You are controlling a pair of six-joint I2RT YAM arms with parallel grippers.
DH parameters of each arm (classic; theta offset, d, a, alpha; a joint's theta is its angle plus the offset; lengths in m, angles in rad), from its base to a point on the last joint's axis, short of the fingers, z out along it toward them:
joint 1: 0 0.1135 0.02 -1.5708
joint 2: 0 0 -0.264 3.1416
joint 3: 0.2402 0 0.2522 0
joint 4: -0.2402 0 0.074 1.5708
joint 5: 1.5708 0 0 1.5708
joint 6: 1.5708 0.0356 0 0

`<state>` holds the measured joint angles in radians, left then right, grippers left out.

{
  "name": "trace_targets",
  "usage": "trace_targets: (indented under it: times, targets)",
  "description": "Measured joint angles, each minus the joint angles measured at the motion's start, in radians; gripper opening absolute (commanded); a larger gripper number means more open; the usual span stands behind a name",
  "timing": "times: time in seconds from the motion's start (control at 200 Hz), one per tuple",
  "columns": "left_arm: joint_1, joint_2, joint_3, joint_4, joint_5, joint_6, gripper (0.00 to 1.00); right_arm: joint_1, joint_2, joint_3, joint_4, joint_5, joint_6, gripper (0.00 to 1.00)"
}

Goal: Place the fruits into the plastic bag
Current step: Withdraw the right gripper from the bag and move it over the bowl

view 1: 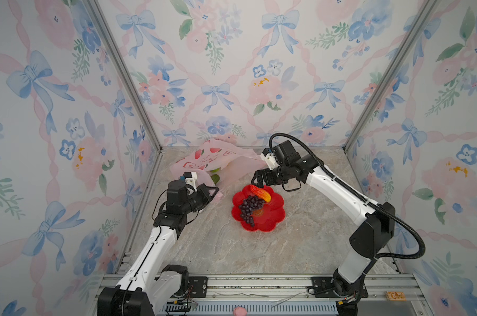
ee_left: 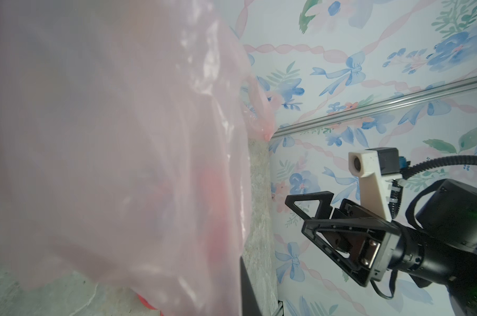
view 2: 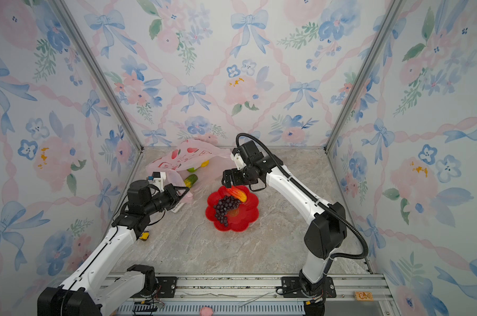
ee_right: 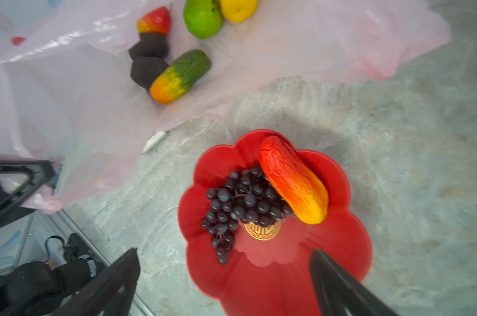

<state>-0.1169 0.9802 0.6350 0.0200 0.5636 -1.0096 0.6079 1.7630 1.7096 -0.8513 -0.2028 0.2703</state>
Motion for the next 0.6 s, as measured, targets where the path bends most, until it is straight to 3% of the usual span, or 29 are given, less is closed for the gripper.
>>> trace_targets:
  times: [0.34,0.595]
  targets:
    - [0.0,-0.012,-0.006,0.001,-0.007,-0.014,0.0,0.002,0.206,0.123,-0.167,0.144,-0.145,0.76]
    - [0.001,-0.012,-0.008,0.007,-0.009,-0.017,0.0,0.022,0.349,0.268,-0.202,0.175,-0.171,0.71]
